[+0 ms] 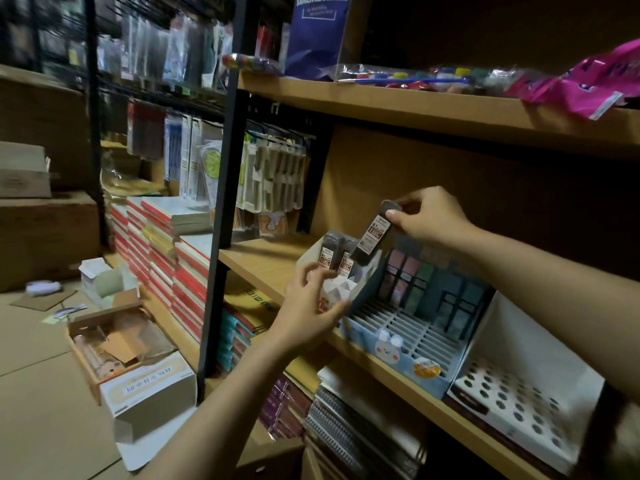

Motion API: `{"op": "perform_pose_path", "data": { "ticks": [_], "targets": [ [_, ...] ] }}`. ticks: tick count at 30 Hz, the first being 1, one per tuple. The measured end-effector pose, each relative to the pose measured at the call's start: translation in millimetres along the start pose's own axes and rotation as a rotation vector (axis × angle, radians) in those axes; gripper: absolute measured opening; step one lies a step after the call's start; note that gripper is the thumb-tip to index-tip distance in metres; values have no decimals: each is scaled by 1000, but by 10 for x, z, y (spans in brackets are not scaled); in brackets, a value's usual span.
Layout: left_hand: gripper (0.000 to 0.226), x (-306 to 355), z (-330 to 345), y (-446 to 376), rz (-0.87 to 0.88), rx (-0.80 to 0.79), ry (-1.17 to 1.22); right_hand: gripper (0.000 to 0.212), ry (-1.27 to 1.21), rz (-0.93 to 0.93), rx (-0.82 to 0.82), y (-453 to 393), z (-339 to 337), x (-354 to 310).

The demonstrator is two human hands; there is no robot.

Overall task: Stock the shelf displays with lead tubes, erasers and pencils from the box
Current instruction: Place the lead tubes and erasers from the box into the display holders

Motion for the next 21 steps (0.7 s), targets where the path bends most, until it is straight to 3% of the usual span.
{"op": "perform_pose_path", "data": {
  "ticks": [4, 8, 13, 21],
  "targets": [
    [50, -130, 45, -10, 107, 15, -217, 30, 38, 143, 11, -137, 328, 105],
    [47, -199, -26, -31, 176, 37, -282, 37, 88, 171, 16, -196, 562, 153],
    [56, -320, -22, -24, 262, 56, -317, 29, 97, 122, 24, -255, 691, 141],
    [52, -332, -25, -27, 251, 53, -275, 32, 133, -5, -37, -174, 776, 89]
  ]
}}
Point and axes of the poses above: each hand's wrist, its own y-axis away from the middle knuckle, its own z-axis out of the palm, x = y × z, the point moved 2 cm from there along -y, towards the middle knuckle, and after that the axes turned 6 degrees about x, right-handed, at the moved point
